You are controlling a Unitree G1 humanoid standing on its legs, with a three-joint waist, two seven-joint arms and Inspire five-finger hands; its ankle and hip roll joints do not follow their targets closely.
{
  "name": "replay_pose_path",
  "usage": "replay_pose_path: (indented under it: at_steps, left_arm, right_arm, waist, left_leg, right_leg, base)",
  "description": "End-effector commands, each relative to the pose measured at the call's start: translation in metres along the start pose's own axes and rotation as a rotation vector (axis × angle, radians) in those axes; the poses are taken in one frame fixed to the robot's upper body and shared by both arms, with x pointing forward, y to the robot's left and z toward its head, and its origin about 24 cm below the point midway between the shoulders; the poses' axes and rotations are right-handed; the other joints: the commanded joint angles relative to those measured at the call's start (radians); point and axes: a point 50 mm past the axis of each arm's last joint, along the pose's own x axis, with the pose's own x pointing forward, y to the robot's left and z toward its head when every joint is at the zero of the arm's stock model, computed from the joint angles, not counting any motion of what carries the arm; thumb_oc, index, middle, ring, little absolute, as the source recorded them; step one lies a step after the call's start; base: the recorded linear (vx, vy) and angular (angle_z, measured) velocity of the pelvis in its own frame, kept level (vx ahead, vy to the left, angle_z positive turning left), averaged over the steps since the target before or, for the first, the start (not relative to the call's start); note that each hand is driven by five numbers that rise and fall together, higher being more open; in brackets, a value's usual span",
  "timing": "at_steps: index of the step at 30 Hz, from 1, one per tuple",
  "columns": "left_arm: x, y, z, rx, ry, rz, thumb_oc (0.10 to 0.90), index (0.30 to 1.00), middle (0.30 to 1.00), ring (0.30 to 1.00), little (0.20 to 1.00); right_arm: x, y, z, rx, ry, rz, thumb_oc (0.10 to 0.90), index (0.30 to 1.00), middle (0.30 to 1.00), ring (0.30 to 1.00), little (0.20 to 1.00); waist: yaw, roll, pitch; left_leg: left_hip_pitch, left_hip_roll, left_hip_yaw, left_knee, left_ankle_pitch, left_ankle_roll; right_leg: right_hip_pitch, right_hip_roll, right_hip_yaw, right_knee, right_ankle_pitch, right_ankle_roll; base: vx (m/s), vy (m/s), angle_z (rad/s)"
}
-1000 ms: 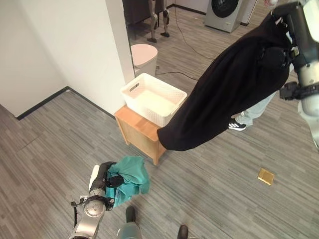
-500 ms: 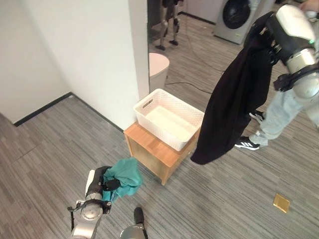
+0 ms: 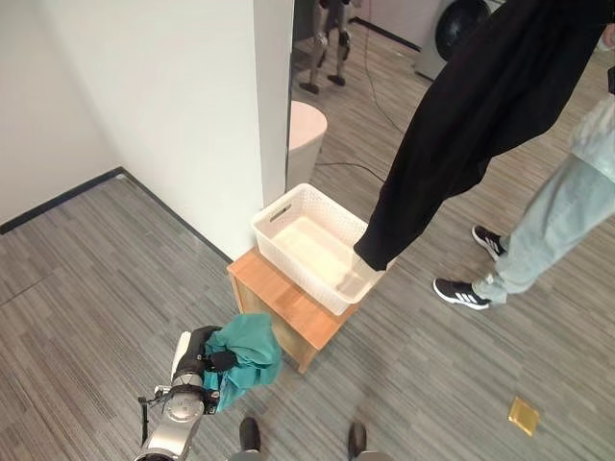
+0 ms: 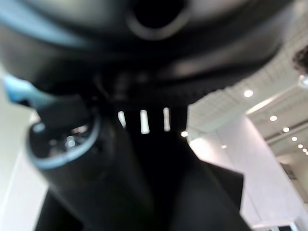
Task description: Pick up bed clothes into laundry basket.
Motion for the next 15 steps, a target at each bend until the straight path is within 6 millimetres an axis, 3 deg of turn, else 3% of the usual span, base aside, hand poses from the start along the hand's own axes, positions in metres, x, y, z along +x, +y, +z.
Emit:
replay_pose_path:
  at_steps: [1,8,15]
  left_arm:
    - [-0.003,0.006,0.021,-0.004,-0.157,-0.023,0.4,0.3,0.3,0.3,0.3]
    - [-0.007,-0.001,0.011,-0.019,-0.125,-0.046,0.4,0.3,0.3,0.3,0.3]
    - [-0.011,-0.001,-0.001,-0.041,-0.077,-0.045,0.4,0.3,0.3,0.3,0.3]
  right_arm:
    - [0.017,-0.068,0.015,0.062,-0.022,-0.25,0.4,0.3,0.3,0.3,0.3]
    - [0.028,-0.061,0.006,0.063,0.063,-0.221,0.4,0.3,0.3,0.3,0.3]
    - [0.029,-0.045,-0.015,0.139,0.203,-0.222,0.4,0.3,0.3,0.3,0.3]
  waist:
    - [0.081,-0.05,-0.139]
    - [0.099,-0.055,-0.159]
    - [0.143,-0.056,-0.156]
  left_leg:
    - [0.003,0.034,0.02,0.006,-0.074,-0.047]
    - [0.001,0.047,-0.003,0.006,-0.072,-0.063]
    - [-0.024,0.05,-0.038,0.006,-0.064,-0.072]
  right_leg:
    - [0.016,-0.034,-0.035,0.009,0.034,0.078]
    - [0.053,-0.023,-0.067,-0.005,0.011,0.076]
    - [0.066,-0.02,-0.099,-0.005,-0.001,0.076]
  base:
    - [0.11,-0.057,-0.02]
    - [0.06,-0.017,0.03]
    - [0.03,0.005,0.17]
